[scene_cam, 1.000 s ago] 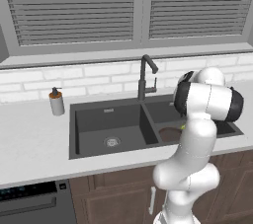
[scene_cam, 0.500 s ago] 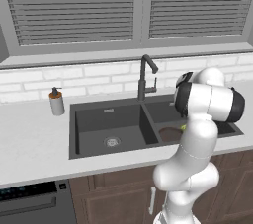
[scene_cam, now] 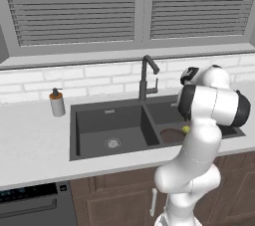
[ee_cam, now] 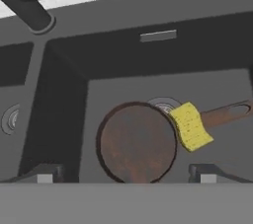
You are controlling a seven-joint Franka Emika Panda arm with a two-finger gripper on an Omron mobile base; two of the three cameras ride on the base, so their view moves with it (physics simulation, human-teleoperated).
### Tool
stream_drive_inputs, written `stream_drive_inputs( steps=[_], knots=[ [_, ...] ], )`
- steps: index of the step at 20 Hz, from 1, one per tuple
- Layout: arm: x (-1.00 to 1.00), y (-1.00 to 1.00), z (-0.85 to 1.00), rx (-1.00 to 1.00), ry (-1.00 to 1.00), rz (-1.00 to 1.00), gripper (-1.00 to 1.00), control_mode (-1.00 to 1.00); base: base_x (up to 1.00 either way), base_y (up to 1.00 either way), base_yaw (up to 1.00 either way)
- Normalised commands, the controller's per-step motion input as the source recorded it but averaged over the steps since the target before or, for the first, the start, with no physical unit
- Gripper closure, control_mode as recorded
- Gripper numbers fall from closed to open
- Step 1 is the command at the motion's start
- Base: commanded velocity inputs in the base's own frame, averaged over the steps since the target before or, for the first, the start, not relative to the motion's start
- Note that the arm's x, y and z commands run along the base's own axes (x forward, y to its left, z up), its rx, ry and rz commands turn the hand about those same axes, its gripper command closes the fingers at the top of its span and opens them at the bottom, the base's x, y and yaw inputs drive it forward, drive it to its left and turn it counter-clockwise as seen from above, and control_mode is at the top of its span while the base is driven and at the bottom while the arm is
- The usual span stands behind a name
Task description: Pick the pan and sponge and place them into the sink. Then turn on the water.
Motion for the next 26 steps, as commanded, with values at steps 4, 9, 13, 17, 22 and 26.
stream_drive_inputs(
  steps=[4,9,13,17,22,26],
  knots=[
    [0.00,0.25,0.17,0.28,-0.07,-0.17,-1.00,-1.00,0.00,0.00,0.00],
    [0.00,0.24,0.16,0.25,-0.04,-0.17,-1.00,-1.00,0.00,0.00,0.00],
    [0.00,0.39,0.00,0.07,-0.15,-0.17,-1.00,-1.00,0.00,0.00,0.00],
    [0.02,0.34,0.00,0.00,-0.06,-0.17,-1.00,-1.00,0.00,0.00,0.00],
    [0.02,0.20,0.00,0.05,-0.04,-0.07,-1.00,-1.00,0.00,0.00,0.00],
    [0.00,0.01,0.01,0.15,-0.04,0.00,-1.00,-1.00,0.00,0.00,0.00]
  ],
)
